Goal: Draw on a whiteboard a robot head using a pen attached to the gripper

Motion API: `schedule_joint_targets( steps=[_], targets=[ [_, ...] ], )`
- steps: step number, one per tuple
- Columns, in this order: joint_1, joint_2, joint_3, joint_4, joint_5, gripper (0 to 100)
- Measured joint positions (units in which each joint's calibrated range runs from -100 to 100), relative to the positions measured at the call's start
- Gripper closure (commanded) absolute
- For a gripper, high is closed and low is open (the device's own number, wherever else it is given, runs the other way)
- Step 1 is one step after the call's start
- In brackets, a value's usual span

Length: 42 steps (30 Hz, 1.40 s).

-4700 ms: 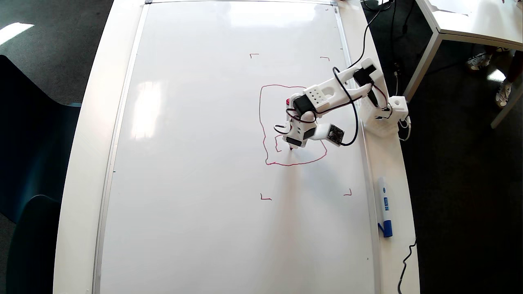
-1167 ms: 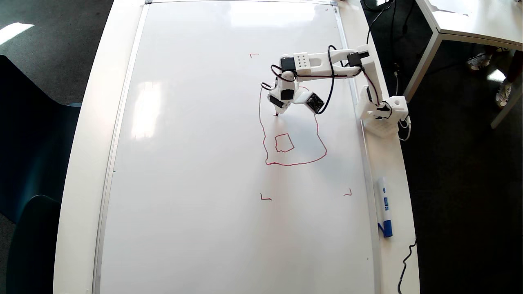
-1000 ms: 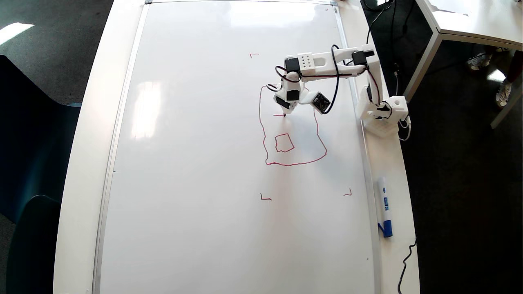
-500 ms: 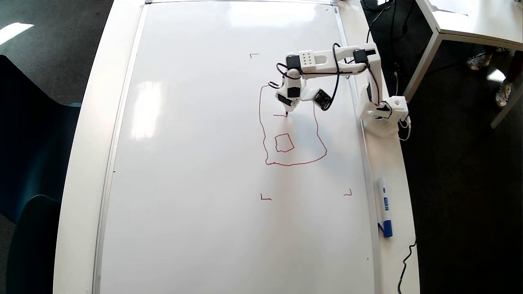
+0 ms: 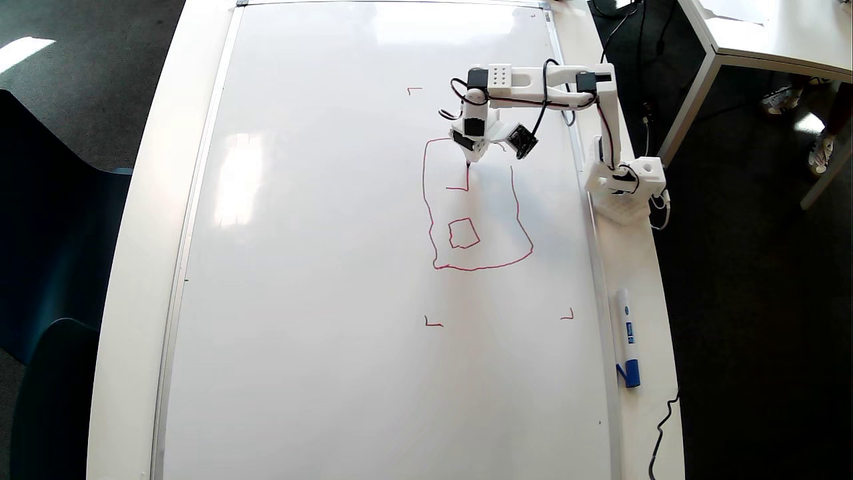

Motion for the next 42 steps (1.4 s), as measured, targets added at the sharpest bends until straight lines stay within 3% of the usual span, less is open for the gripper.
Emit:
schedule_joint_targets(
  steps=[19, 42],
  targets=[
    [0.53, 6.01, -11.51, 0.51, 0.32, 99],
    [-4.37, 7.71, -13.16, -2.28, -0.9, 99]
  ],
)
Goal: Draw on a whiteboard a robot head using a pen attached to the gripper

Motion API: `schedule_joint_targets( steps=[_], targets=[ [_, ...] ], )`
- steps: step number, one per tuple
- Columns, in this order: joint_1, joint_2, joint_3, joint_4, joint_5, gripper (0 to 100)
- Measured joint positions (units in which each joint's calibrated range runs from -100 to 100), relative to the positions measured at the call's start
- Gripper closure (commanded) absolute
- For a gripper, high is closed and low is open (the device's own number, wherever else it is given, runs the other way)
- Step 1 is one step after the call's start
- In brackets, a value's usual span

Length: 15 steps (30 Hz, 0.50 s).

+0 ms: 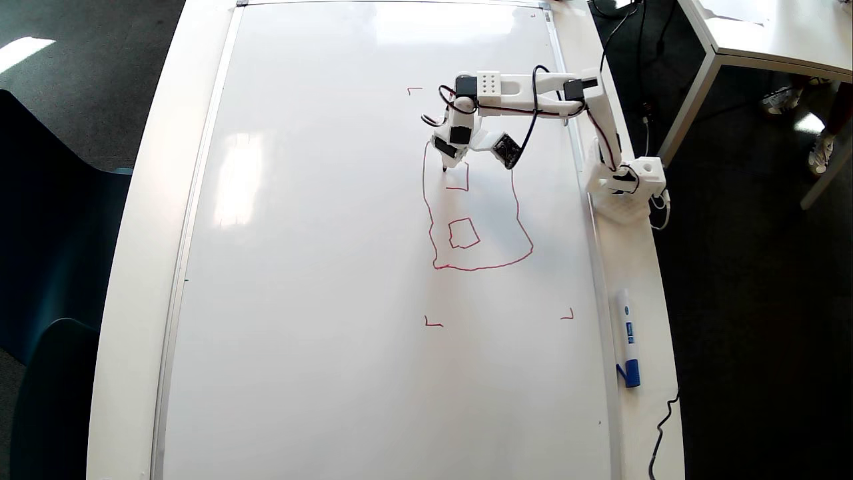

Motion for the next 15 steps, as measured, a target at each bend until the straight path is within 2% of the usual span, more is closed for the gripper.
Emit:
schedule_joint_targets(
  steps=[15],
  targets=[
    [-6.41, 0.34, -0.27, 0.0, -3.12, 99]
  ],
)
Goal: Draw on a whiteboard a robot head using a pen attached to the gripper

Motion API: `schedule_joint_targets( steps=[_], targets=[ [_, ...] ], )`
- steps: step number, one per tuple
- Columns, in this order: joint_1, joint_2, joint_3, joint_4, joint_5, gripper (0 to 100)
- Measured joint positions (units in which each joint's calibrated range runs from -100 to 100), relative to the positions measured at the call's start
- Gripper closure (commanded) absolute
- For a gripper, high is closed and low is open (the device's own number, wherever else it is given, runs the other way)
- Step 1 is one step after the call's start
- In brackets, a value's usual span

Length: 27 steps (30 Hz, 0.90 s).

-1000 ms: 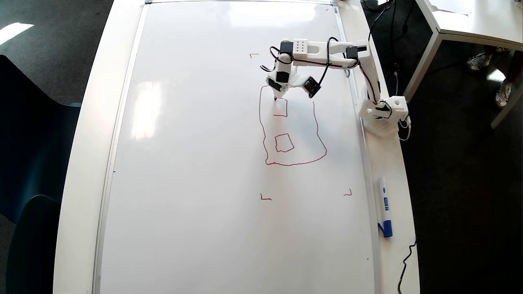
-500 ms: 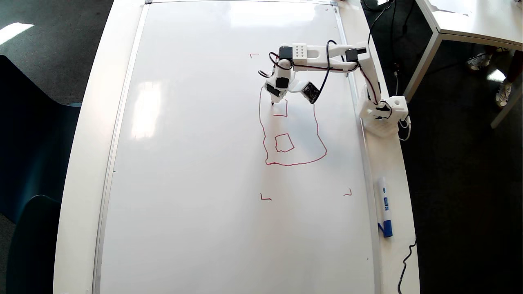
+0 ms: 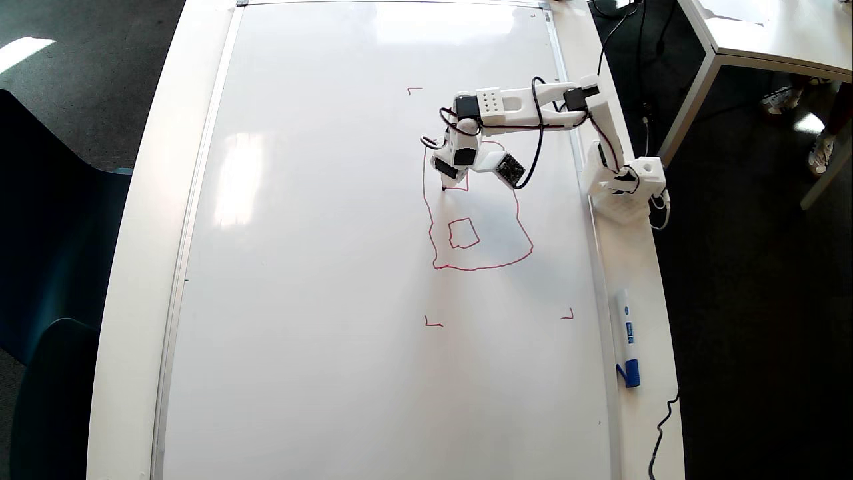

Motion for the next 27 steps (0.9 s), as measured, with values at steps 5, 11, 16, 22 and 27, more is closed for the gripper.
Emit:
schedule_joint_targets(
  steps=[5, 11, 16, 22, 27],
  targets=[
    [-0.3, 0.0, 0.0, 0.0, -0.11, 99],
    [-0.38, 0.0, 0.0, 0.0, -0.11, 99],
    [-0.38, 0.0, -0.64, 0.42, -0.11, 99],
    [-0.6, -4.32, -1.37, 1.01, -0.05, 99],
    [-1.73, -12.54, 5.39, 1.18, -0.05, 99]
  ],
)
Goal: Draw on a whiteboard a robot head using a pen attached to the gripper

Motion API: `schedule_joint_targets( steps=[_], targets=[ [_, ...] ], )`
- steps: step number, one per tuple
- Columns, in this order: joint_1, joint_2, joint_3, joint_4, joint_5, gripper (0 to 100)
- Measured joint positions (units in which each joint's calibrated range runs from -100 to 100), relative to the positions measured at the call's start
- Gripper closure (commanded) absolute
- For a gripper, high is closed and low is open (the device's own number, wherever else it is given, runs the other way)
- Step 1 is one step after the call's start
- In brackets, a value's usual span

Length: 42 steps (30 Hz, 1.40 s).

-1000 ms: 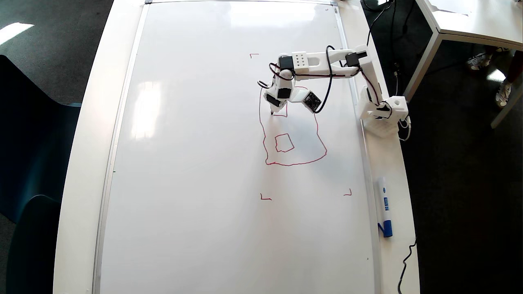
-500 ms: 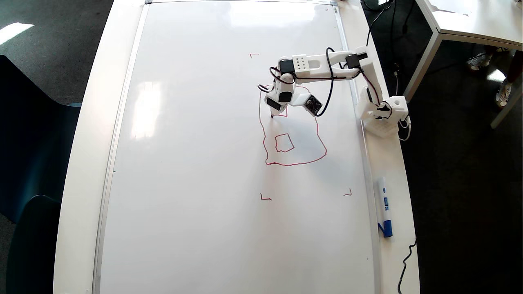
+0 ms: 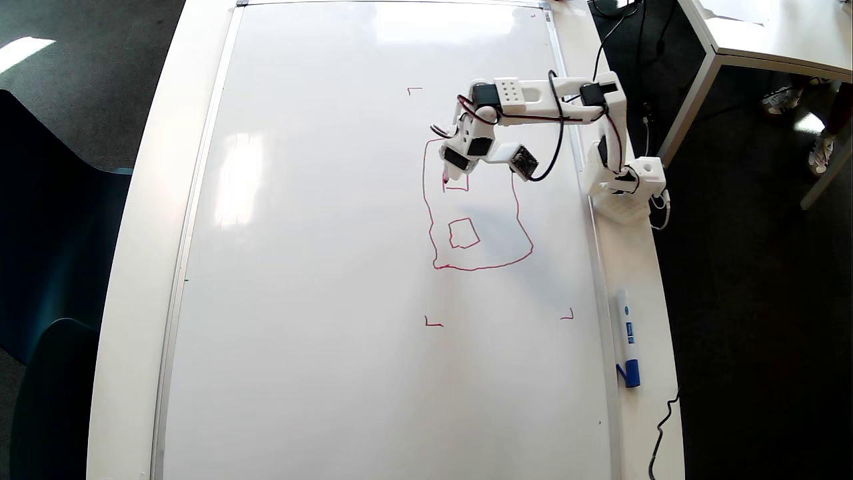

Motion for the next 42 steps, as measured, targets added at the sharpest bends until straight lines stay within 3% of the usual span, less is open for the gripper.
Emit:
schedule_joint_targets(
  steps=[14, 42],
  targets=[
    [-5.73, -10.25, 22.38, 1.18, 0.0, 99],
    [-7.62, -7.88, 26.59, -6.76, -0.74, 99]
  ],
)
